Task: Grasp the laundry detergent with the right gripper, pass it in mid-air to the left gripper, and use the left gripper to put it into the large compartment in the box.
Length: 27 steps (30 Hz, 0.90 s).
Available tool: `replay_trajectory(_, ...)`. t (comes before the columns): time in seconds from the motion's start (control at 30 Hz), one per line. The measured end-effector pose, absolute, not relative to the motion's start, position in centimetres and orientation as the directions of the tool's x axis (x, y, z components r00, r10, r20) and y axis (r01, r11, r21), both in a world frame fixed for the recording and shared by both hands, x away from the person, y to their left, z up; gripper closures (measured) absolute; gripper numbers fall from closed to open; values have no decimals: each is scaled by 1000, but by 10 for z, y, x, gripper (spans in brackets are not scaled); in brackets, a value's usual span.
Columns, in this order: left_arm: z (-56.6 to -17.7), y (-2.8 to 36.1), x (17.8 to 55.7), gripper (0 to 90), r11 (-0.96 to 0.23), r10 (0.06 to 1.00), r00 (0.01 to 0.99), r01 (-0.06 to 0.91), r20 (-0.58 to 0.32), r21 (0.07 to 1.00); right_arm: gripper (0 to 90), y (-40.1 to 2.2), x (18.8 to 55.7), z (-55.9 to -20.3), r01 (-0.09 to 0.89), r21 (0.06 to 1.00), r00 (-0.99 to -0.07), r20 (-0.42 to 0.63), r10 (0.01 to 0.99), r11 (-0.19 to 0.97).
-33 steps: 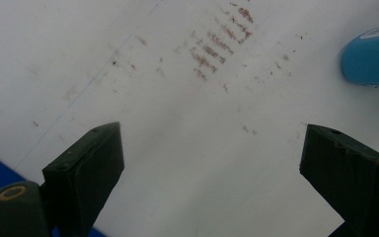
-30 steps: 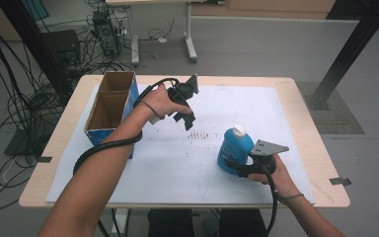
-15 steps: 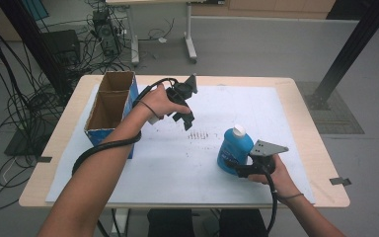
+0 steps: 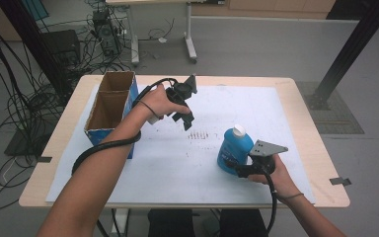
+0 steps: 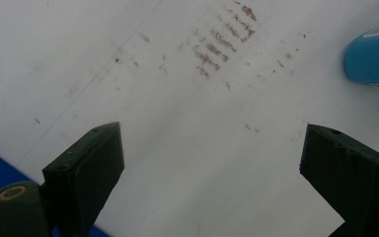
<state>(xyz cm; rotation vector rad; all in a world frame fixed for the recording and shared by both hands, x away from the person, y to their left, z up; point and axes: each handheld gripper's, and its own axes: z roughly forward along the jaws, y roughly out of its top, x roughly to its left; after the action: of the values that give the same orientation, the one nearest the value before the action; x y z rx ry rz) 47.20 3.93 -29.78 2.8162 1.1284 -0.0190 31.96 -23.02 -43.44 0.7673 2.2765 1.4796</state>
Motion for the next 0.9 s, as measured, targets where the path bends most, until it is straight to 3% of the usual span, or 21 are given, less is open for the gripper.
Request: replay_trajectory(0.9, -293, 43, 476, 102, -705, 701, 712, 702, -48, 104, 408, -231, 321, -434, 257, 909, -812, 19, 584, 328)
